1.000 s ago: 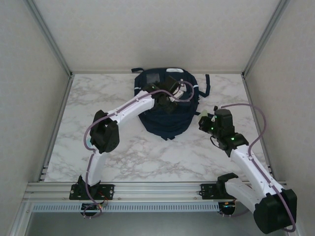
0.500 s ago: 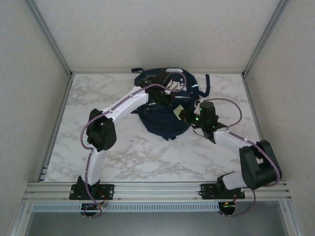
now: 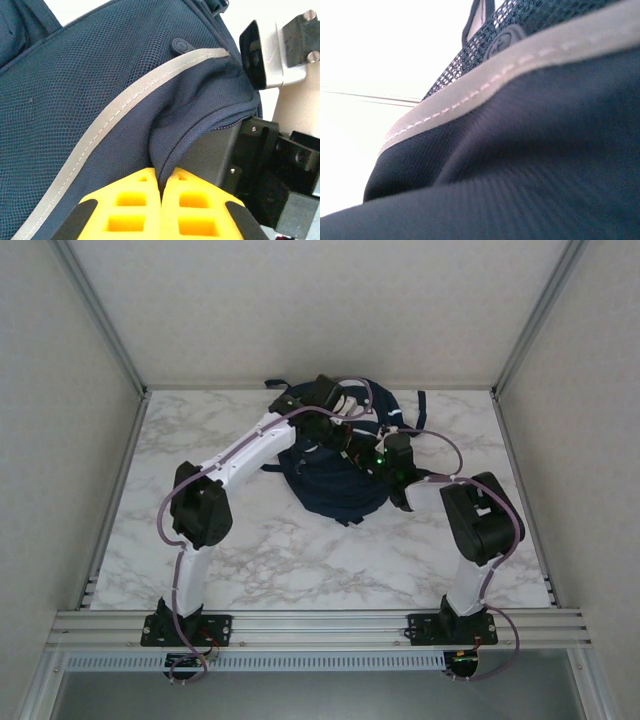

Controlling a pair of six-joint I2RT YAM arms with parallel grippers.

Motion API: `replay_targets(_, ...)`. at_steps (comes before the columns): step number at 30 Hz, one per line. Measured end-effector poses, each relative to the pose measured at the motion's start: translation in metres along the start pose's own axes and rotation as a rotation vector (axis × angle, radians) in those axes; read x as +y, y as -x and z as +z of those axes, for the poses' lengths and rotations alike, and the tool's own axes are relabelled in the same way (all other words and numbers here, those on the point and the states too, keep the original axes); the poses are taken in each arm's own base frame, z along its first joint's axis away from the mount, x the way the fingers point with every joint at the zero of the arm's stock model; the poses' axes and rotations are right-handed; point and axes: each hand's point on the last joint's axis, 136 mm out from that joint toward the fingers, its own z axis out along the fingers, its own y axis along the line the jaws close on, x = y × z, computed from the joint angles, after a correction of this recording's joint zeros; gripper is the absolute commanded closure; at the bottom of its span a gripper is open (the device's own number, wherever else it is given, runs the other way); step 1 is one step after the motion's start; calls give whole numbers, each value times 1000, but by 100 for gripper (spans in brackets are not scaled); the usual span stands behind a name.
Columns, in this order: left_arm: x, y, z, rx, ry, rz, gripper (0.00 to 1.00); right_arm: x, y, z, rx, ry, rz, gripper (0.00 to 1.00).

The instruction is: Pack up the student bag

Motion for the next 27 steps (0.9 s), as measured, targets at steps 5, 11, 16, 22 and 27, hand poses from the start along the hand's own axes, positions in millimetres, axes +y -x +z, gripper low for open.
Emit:
replay_targets(5, 0, 3, -3, -11, 1, 0, 100, -4, -3, 4, -15, -39, 55, 89)
replay_targets(11, -3, 2, -3, -7, -10, 3, 100, -41, -8, -12, -94, -175, 190, 88)
replay_targets(16, -10, 0, -3, -2, -27, 9, 100, -42, -7, -23, -131, -224, 207, 87)
replay_targets(22, -10, 0, -3, 0, -31, 8, 100, -39, -2, -4, -118, -218, 202, 85)
replay_targets(27, -2, 3, -4, -10, -19, -10, 100, -32, 11, 21, -136, -166, 213, 78)
